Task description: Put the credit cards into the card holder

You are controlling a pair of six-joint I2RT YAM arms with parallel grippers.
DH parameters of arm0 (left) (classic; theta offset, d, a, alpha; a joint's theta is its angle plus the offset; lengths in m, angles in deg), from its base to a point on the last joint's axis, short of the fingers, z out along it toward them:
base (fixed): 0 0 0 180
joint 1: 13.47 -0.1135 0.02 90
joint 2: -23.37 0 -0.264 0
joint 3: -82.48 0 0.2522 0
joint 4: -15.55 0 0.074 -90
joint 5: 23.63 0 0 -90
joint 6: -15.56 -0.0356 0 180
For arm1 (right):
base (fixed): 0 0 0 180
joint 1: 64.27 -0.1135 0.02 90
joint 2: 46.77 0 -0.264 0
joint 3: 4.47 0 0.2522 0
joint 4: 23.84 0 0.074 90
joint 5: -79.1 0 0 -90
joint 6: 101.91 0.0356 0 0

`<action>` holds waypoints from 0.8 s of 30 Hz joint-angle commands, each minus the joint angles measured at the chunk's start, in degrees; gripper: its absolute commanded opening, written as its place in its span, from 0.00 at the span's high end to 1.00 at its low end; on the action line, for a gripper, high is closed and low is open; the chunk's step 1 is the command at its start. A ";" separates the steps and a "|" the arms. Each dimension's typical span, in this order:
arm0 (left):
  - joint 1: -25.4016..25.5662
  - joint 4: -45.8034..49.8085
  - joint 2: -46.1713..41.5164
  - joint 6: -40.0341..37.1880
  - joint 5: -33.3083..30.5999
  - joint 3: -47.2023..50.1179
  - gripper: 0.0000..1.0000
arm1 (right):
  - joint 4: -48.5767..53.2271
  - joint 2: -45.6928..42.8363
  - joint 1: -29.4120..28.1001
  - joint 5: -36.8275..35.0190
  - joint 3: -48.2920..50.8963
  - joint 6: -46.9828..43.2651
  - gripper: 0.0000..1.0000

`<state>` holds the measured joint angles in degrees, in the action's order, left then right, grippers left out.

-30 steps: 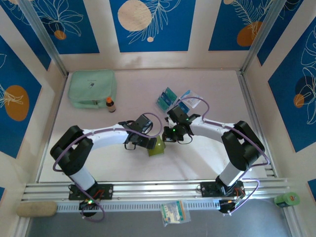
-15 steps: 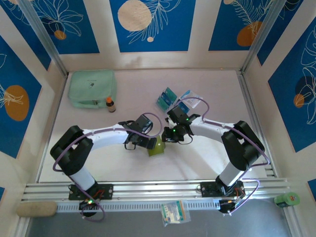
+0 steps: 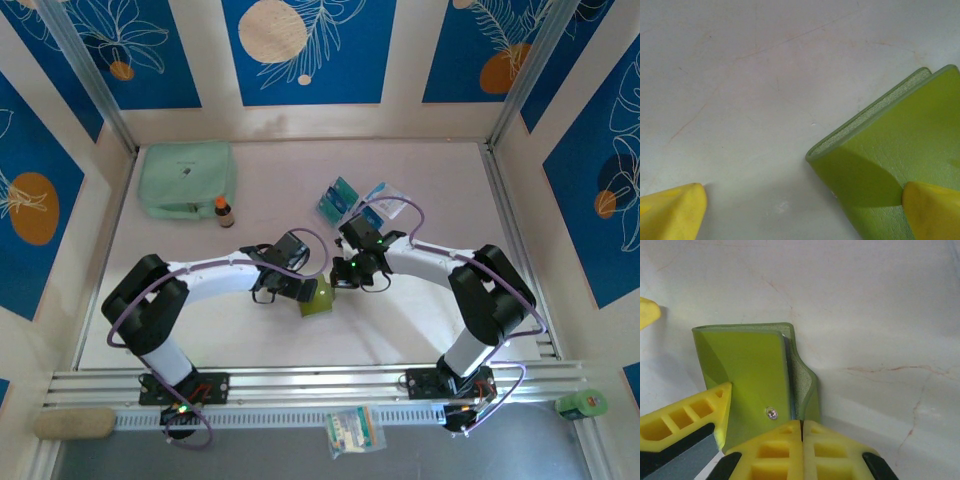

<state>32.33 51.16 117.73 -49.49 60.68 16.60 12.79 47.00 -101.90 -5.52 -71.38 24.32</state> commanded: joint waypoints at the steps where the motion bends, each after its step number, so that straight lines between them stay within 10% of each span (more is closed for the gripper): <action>1: 0.66 2.07 0.99 -1.22 -1.16 1.58 0.00 | 1.02 -0.36 0.11 1.44 -0.14 -0.13 1.00; 24: 0.62 1.97 0.65 -1.22 -1.07 2.11 0.00 | -4.41 4.19 -4.02 4.12 -0.47 3.50 1.00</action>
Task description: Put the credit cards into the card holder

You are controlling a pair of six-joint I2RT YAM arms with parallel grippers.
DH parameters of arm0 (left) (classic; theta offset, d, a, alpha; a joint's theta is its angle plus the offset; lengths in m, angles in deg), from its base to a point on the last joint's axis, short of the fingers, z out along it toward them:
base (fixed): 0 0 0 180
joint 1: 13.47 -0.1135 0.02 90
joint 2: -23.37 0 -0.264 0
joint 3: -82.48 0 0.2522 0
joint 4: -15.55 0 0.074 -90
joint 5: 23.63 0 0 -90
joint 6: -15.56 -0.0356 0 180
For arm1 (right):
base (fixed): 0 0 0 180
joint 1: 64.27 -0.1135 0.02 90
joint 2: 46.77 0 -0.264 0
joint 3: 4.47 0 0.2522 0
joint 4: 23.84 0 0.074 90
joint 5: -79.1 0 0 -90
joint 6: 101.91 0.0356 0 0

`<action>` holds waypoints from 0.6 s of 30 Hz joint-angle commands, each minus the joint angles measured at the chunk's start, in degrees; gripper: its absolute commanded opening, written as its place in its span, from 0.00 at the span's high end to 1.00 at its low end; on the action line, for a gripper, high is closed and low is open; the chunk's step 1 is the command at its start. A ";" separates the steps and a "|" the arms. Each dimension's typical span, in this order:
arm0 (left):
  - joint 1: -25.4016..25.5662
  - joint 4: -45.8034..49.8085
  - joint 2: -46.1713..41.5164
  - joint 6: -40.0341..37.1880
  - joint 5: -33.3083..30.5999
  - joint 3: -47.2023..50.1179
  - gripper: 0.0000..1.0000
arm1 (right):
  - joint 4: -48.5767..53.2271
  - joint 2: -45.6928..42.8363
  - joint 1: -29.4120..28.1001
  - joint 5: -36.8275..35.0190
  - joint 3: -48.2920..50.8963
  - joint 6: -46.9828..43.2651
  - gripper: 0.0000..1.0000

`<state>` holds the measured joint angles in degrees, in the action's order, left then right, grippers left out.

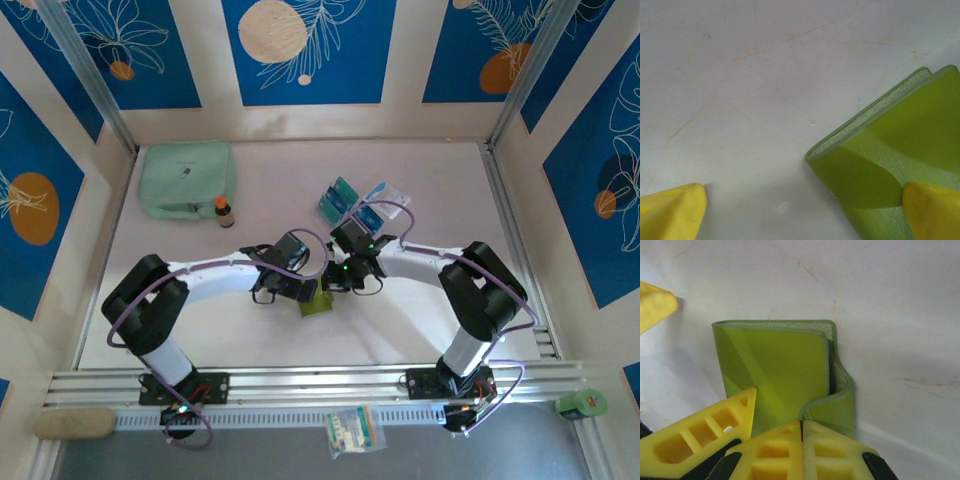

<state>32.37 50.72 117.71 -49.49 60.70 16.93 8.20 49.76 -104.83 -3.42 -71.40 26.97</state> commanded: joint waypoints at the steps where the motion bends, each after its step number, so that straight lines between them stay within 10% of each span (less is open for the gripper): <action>1: 0.64 2.45 0.64 -1.26 -1.10 1.89 0.00 | 0.17 1.62 -1.10 2.01 -0.45 0.94 1.00; 18: 0.72 2.07 0.49 -0.96 -1.10 2.24 0.00 | -0.77 3.78 -2.66 2.73 1.26 1.65 1.00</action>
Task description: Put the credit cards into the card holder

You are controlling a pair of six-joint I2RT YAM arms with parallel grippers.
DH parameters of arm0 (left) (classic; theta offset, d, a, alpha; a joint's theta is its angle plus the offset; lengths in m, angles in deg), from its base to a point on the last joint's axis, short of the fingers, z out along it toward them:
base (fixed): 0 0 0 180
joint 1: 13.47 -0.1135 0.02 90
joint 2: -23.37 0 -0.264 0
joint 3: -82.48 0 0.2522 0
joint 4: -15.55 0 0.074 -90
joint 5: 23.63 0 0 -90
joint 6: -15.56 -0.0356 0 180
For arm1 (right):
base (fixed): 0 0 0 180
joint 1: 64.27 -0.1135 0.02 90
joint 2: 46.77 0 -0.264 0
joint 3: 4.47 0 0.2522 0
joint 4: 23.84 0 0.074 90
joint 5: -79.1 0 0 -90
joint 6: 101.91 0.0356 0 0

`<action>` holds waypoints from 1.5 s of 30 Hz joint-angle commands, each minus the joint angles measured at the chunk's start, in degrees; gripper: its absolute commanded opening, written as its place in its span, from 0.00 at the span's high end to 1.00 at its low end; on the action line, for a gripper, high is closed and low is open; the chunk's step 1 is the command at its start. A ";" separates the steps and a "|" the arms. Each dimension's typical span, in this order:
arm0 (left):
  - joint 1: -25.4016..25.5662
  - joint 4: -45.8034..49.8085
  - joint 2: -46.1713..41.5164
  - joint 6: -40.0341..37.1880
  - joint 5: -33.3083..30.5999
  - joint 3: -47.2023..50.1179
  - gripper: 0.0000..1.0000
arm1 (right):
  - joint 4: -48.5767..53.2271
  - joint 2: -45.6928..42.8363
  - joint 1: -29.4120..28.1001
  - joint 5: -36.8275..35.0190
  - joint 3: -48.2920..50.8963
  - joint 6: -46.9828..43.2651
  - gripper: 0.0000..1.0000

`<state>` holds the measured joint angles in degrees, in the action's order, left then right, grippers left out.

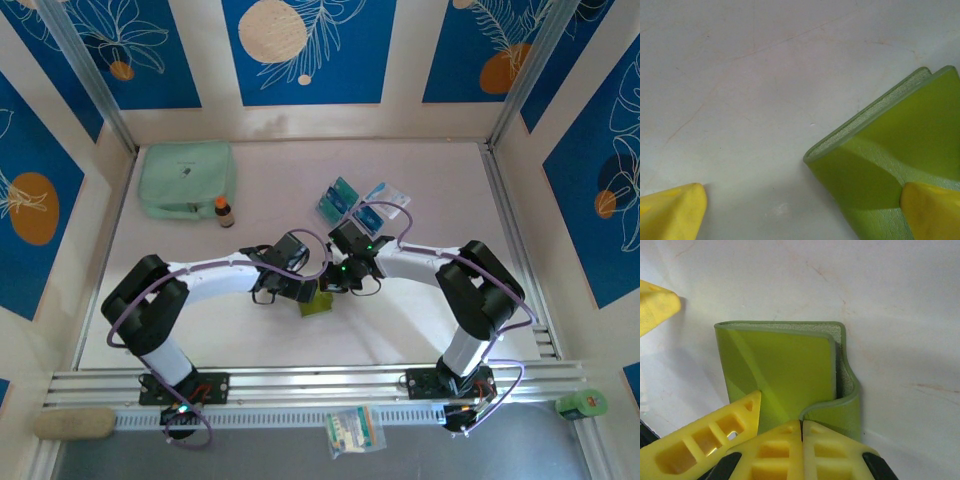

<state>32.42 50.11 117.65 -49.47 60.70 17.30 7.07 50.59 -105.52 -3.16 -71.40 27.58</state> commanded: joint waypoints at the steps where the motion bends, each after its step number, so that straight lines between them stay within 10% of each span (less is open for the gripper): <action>1: 0.62 2.67 0.60 -0.98 -1.10 1.93 0.00 | 0.34 2.78 -2.14 2.38 1.46 1.11 1.00; 45: -0.03 1.47 -1.53 2.15 0.80 2.95 0.00 | -1.90 1.02 -2.04 1.06 7.55 3.79 1.00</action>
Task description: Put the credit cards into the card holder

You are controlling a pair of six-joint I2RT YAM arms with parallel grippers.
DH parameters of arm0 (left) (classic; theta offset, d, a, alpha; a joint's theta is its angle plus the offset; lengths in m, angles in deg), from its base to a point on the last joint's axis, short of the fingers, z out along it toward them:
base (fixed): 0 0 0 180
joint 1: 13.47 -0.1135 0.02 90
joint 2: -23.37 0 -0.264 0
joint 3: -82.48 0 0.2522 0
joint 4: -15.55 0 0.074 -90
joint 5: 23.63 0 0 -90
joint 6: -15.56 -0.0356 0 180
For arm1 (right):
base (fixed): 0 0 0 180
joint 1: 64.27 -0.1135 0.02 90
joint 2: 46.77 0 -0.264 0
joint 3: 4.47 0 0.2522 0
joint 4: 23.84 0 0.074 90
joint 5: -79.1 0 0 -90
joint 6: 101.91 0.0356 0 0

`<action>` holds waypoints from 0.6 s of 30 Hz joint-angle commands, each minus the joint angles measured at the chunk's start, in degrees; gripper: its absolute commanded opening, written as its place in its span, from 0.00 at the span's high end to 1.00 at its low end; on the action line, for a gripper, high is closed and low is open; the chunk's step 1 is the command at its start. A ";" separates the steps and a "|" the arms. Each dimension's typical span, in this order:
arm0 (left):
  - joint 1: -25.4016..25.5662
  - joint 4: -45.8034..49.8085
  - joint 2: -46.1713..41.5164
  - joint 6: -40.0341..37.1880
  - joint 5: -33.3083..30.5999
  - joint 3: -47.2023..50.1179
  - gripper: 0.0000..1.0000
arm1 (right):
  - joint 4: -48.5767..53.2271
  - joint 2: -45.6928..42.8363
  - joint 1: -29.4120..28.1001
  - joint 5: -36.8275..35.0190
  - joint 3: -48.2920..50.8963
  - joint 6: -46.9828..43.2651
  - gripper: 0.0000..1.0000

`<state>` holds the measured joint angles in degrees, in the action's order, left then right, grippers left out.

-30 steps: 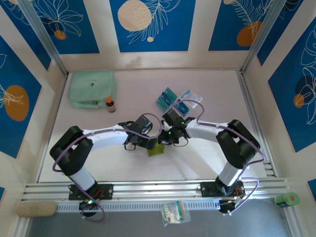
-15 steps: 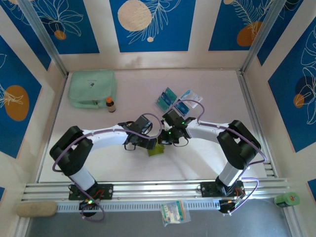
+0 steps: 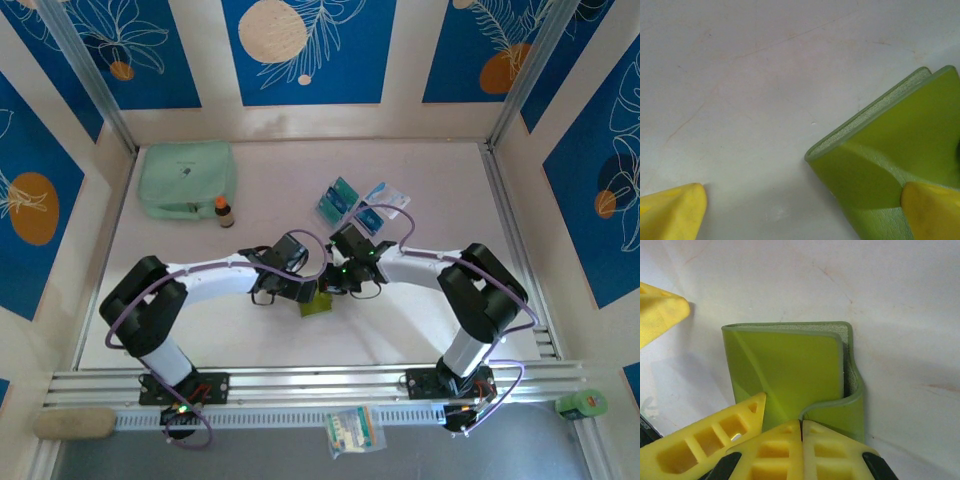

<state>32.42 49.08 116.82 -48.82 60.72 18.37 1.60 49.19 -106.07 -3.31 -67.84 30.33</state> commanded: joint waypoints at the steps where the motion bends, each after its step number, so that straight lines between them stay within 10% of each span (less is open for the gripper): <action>1: -0.28 2.14 -1.13 2.11 1.30 1.98 0.00 | 3.52 2.39 -1.52 1.13 4.43 1.13 1.00; 18: -6.63 -1.39 -9.60 13.13 5.52 5.55 0.00 | 9.88 3.07 -3.14 -4.51 4.98 1.88 1.00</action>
<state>27.21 48.17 109.25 -38.76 65.09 22.57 -1.48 48.27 -106.99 -4.97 -65.52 31.69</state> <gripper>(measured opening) 0.998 0.053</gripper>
